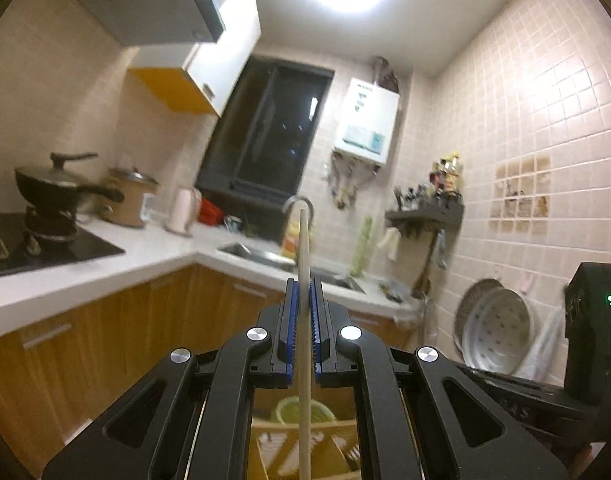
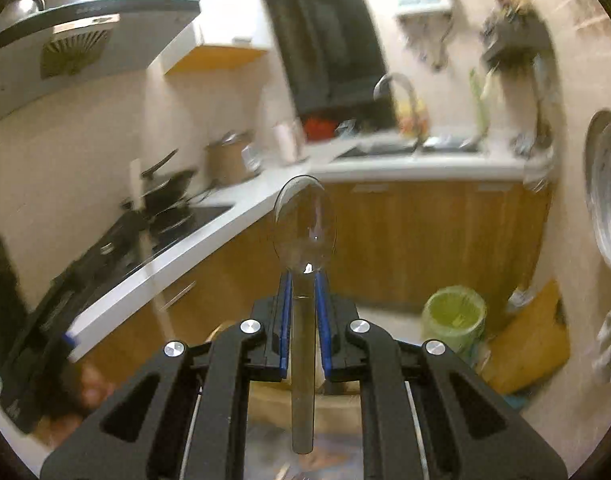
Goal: Organize utensils
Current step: 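Place chopstick and clear spoon into the beige caddy and open both tools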
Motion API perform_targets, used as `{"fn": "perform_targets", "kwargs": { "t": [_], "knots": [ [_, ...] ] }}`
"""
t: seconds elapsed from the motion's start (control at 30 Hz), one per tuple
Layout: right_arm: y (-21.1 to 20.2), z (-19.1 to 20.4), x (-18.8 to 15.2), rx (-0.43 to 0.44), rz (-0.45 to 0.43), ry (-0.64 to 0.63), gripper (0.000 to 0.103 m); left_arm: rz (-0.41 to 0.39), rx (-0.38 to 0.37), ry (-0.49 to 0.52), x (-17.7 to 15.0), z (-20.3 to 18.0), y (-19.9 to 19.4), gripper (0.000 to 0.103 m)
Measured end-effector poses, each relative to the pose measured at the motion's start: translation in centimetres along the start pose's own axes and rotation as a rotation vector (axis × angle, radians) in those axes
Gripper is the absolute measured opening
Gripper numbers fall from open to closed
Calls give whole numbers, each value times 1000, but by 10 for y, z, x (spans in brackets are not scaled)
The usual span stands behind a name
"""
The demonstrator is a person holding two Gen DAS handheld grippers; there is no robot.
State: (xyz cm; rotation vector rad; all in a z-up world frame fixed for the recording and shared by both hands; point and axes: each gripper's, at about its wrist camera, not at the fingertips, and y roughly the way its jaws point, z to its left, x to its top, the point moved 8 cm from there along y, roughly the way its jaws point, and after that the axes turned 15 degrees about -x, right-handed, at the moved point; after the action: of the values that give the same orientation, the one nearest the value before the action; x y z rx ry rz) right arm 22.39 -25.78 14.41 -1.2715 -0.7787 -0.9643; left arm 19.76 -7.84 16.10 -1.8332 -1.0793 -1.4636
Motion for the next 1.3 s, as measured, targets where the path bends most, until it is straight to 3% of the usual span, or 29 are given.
{"fn": "perform_targets", "kwargs": {
  "t": [0.1,0.23,0.47,0.6,0.73,0.8,0.87,0.9,1.1,1.3],
  "knots": [
    [21,-9,3,-38,-39,31,10,-29,23,0,-3,5,7,4],
    [47,-16,-7,-58,-49,59,10,-63,51,-72,-16,14,23,4],
    [60,-14,-35,-107,-83,7,10,-50,127,-1,-46,14,39,4],
    [59,-9,-45,-125,-118,-37,10,-26,121,-26,-58,23,42,5],
    [54,-14,-55,-107,-87,-44,11,-4,97,-36,-65,23,32,25],
    [48,-18,-59,-93,-67,-37,20,10,77,-37,-64,20,25,31],
    [35,-23,-61,-97,-66,-36,48,18,60,-30,-59,16,14,37],
    [28,-24,-62,-101,-70,-42,50,19,53,-29,-56,13,10,43],
    [-16,-23,-67,-89,-25,-69,50,65,-17,2,-34,-13,-31,52],
    [-53,-20,-70,-79,36,-66,56,142,-63,14,-30,-30,-61,53]
  ]
}}
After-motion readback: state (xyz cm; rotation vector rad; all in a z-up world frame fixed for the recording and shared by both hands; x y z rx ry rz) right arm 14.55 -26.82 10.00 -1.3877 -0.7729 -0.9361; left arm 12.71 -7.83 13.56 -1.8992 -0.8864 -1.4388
